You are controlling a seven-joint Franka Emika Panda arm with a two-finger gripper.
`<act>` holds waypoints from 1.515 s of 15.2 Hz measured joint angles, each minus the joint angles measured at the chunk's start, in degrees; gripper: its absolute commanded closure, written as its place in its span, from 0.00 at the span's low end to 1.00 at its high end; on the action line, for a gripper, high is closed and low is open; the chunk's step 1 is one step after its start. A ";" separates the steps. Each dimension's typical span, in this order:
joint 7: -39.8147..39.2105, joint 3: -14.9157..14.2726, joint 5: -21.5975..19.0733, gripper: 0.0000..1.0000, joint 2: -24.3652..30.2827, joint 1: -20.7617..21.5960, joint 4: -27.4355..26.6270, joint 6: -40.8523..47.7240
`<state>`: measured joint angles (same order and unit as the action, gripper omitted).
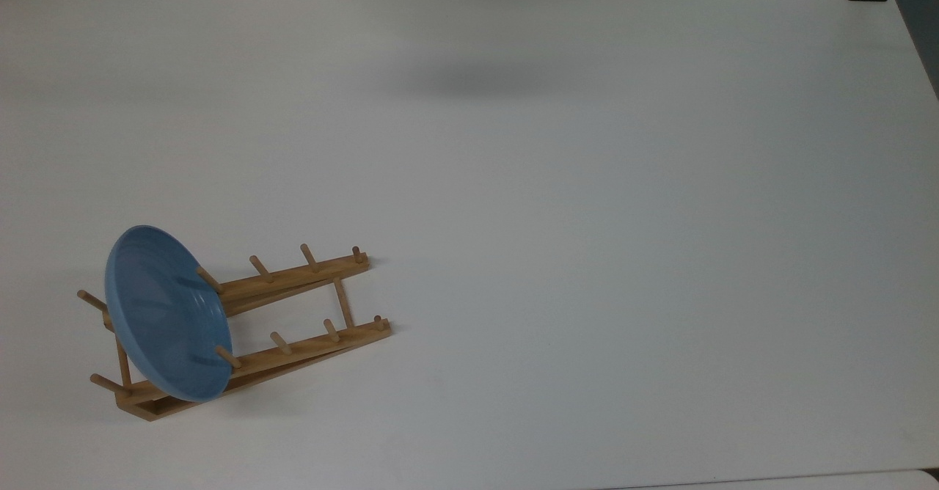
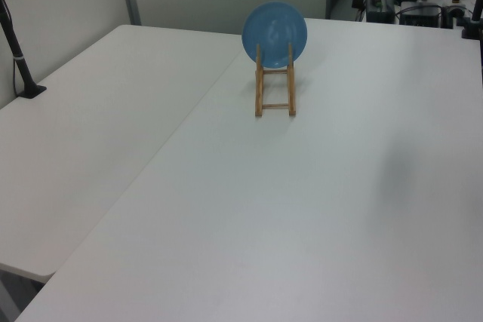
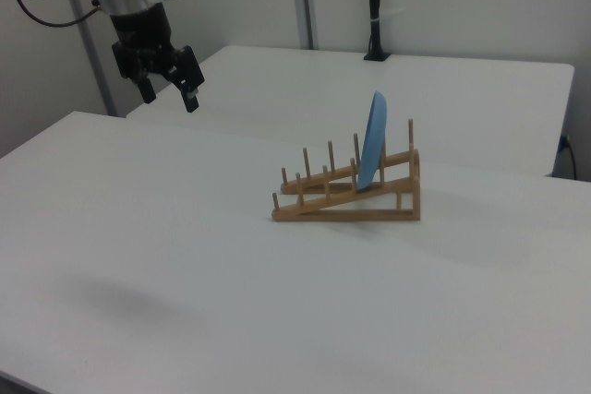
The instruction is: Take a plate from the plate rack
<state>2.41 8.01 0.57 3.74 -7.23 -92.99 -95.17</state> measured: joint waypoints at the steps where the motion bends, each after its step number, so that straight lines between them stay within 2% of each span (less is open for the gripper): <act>1: 0.00 0.00 -0.01 0.00 0.00 0.00 -0.04 0.00; 23: -1.62 0.00 -0.01 0.00 -0.16 -0.01 -0.26 0.00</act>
<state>0.79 8.01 0.57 3.58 -7.24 -93.26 -95.17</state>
